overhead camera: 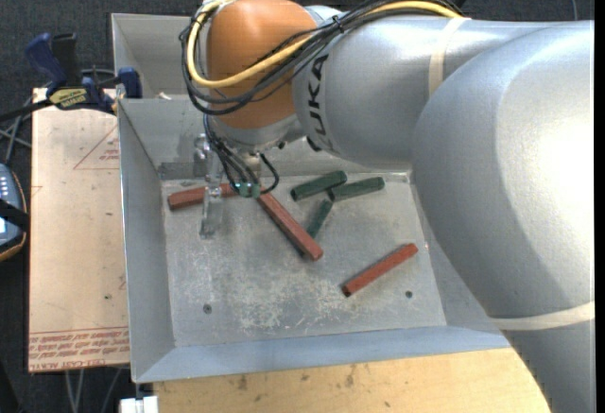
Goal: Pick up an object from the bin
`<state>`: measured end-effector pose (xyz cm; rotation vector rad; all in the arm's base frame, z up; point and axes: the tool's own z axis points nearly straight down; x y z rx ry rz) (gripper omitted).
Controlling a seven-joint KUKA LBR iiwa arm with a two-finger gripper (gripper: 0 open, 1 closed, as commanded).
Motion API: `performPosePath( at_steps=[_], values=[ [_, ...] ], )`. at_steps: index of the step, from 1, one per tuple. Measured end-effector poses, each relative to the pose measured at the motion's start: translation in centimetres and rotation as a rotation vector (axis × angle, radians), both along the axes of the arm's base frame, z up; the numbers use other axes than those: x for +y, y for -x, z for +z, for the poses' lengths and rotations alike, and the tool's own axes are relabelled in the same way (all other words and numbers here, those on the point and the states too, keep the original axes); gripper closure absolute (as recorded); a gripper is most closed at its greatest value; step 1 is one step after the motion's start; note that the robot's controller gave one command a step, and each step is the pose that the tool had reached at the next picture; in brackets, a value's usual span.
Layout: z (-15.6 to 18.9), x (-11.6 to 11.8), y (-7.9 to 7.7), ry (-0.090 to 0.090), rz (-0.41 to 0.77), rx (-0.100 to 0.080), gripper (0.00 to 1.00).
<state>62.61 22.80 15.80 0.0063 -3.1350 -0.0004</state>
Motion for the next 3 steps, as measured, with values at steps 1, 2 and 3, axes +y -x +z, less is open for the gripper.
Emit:
performPosePath(
  at_steps=[1,2,3],
  values=[
    [0.5,-0.1,-0.2,-0.001,-0.003,-0.008,0.00],
    [-3.8,0.7,-2.0,-0.005,-0.023,-0.019,0.00],
    [-8.6,-1.1,-2.0,-0.003,-0.078,-0.011,1.00]
  ],
)
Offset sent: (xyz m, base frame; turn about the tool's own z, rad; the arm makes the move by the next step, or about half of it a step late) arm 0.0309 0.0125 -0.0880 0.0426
